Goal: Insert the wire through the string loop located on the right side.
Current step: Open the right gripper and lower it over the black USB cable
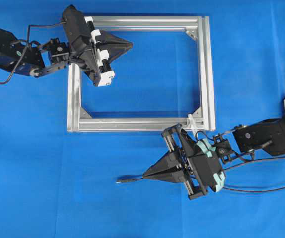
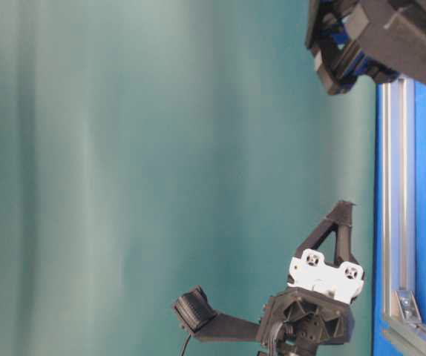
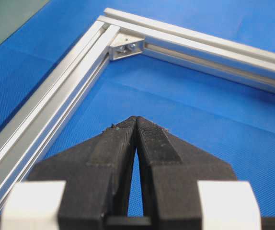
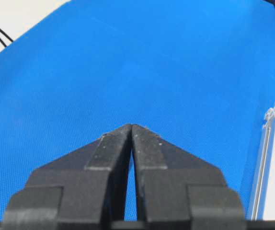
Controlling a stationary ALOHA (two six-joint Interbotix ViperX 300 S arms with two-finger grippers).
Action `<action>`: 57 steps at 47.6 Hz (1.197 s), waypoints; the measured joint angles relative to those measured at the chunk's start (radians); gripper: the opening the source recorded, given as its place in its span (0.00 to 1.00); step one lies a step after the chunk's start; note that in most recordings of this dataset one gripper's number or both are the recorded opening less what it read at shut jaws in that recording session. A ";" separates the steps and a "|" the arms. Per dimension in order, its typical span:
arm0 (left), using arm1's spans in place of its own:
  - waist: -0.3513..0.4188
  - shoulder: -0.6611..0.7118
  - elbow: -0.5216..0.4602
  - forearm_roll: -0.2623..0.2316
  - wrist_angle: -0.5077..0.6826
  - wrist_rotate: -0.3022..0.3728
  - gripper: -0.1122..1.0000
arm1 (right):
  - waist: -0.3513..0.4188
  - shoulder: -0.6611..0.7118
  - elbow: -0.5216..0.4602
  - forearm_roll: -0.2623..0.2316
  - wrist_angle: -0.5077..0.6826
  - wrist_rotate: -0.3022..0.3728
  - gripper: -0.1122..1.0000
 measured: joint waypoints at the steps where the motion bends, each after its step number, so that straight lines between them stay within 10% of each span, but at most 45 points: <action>1: 0.000 0.000 0.000 0.000 0.002 0.000 0.10 | 0.000 0.000 0.000 0.000 0.000 0.002 0.10; 27: -0.006 -0.008 0.000 0.020 0.028 0.003 0.10 | 0.000 -0.017 0.000 0.002 0.038 0.057 0.08; 45: -0.006 -0.008 0.000 0.021 0.028 0.003 0.10 | 0.002 -0.017 0.000 0.034 0.046 0.081 0.91; 57: -0.006 -0.008 0.000 0.021 0.028 0.003 0.10 | 0.003 -0.017 -0.002 0.048 0.051 0.080 0.93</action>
